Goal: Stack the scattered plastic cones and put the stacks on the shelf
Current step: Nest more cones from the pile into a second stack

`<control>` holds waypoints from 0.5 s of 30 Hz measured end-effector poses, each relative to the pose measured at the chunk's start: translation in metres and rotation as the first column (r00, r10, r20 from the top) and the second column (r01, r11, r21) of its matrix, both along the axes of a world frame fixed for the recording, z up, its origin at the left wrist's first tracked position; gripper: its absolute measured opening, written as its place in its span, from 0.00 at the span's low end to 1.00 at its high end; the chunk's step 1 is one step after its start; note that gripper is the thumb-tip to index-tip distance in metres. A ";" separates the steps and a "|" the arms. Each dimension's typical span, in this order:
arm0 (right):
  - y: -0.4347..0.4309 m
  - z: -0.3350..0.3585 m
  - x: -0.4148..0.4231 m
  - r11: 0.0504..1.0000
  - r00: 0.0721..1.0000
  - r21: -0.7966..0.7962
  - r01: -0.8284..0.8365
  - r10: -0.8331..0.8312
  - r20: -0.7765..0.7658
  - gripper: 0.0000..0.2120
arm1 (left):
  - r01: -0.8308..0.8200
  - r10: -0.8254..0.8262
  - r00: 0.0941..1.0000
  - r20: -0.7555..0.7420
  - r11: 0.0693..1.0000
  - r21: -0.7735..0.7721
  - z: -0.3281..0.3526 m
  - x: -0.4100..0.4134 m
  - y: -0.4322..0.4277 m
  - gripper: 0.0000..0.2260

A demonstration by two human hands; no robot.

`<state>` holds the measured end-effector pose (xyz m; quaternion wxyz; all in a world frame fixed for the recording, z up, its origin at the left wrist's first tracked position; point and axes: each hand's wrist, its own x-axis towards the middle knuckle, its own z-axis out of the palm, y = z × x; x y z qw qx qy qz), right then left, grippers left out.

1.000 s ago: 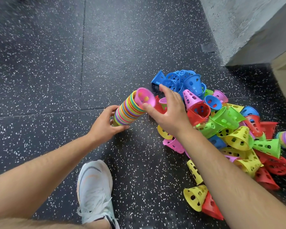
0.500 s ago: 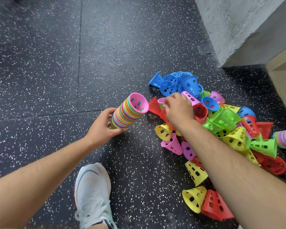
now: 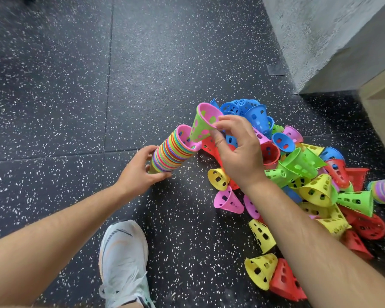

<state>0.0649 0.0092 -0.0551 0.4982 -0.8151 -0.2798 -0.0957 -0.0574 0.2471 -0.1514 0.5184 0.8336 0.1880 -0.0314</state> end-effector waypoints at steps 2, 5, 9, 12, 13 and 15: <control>0.004 -0.006 -0.007 0.997 0.997 -0.031 -0.067 0.065 -0.043 0.07 | 0.002 -0.002 1.000 -0.001 1.000 -0.001 -0.002 0.000 0.001 0.32; 0.004 -0.021 -0.006 0.997 0.995 -0.079 -0.019 0.011 -0.102 0.12 | -0.004 0.004 1.000 -0.001 1.000 -0.004 -0.004 0.001 0.001 0.32; 0.009 -0.045 0.021 0.916 0.977 -0.402 0.008 -0.092 -0.190 0.19 | -0.005 0.005 1.000 -0.002 1.000 0.012 -0.007 0.001 0.003 0.33; 0.020 -0.064 0.039 0.697 0.975 -0.709 -0.107 -0.066 -0.211 0.25 | -0.004 0.004 1.000 -0.002 1.000 0.011 -0.008 0.001 0.003 0.33; 0.024 -0.069 0.043 0.636 0.977 -0.762 -0.121 -0.060 -0.205 0.25 | -0.004 0.004 1.000 -0.001 1.000 0.008 -0.008 0.001 0.003 0.32; 0.030 -0.078 0.050 0.542 0.984 -0.832 -0.120 -0.049 -0.174 0.23 | -0.005 0.005 1.000 0.002 1.000 0.000 -0.008 0.002 0.004 0.32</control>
